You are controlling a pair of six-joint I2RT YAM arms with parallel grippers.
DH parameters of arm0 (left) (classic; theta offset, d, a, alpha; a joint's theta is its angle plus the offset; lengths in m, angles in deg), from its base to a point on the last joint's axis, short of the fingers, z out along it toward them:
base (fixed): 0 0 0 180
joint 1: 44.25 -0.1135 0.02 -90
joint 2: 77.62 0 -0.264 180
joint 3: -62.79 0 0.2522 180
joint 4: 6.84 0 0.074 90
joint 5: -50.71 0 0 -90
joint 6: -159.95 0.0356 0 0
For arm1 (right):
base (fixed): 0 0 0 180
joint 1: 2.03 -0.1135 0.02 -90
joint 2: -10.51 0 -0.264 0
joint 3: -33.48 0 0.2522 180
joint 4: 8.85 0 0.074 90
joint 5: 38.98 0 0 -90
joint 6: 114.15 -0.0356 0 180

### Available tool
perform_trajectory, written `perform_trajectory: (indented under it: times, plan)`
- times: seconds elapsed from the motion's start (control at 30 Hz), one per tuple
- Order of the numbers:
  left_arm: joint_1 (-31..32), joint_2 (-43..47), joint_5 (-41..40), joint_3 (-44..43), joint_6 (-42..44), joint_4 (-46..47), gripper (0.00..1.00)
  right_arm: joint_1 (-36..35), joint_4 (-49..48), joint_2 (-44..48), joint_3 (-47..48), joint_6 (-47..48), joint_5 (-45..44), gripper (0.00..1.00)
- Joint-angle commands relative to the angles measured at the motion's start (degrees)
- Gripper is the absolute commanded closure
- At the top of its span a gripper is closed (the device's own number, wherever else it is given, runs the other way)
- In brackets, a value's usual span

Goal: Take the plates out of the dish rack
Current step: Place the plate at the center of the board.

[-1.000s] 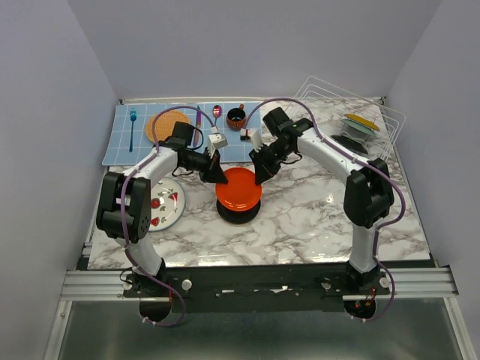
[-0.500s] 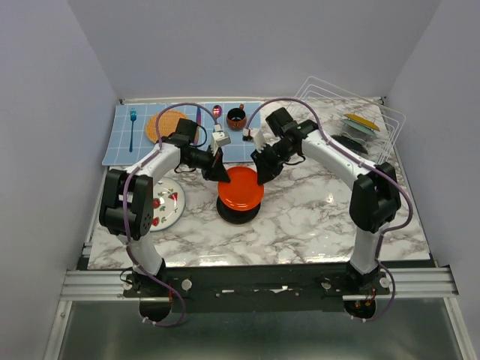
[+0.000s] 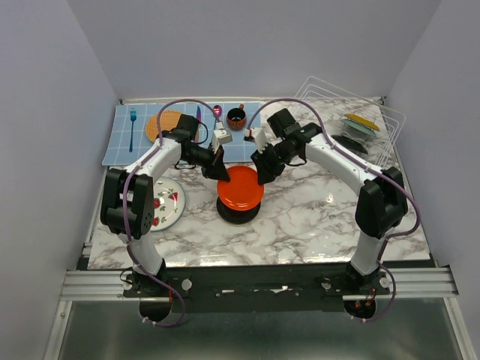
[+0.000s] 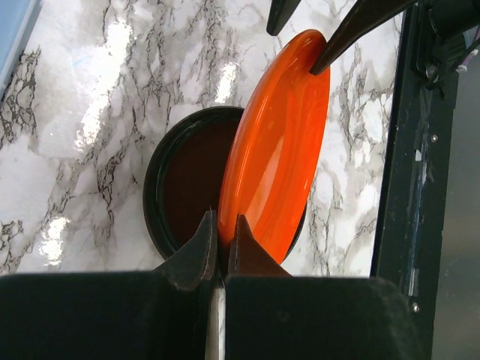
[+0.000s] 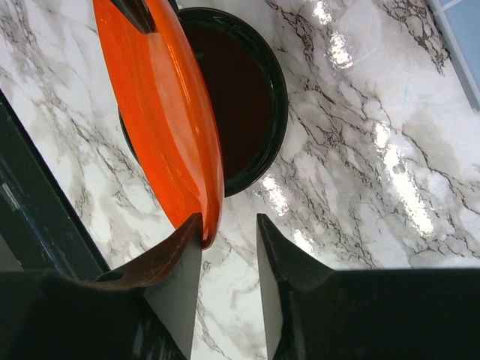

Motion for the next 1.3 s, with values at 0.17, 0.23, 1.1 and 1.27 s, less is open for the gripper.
perform_trajectory:
  times: [0.17,0.23,1.1,1.27]
  plan:
    - [0.6,2.2,3.8,0.7,2.7,-5.9,1.0,0.7,-1.3,-0.4,-0.8,0.5,-4.3,0.46]
    - [0.6,2.5,3.7,0.8,2.8,-5.8,1.0,0.6,-0.8,-0.1,-0.6,0.7,-2.9,0.4]
    - [1.3,-2.7,-0.7,-5.3,3.8,-10.5,1.0,0.8,-2.1,10.4,-3.0,0.5,-3.0,0.23]
    - [1.4,-7.7,-3.8,-13.0,6.9,-20.6,1.0,0.8,-3.2,13.3,-6.5,0.6,-7.1,0.23]
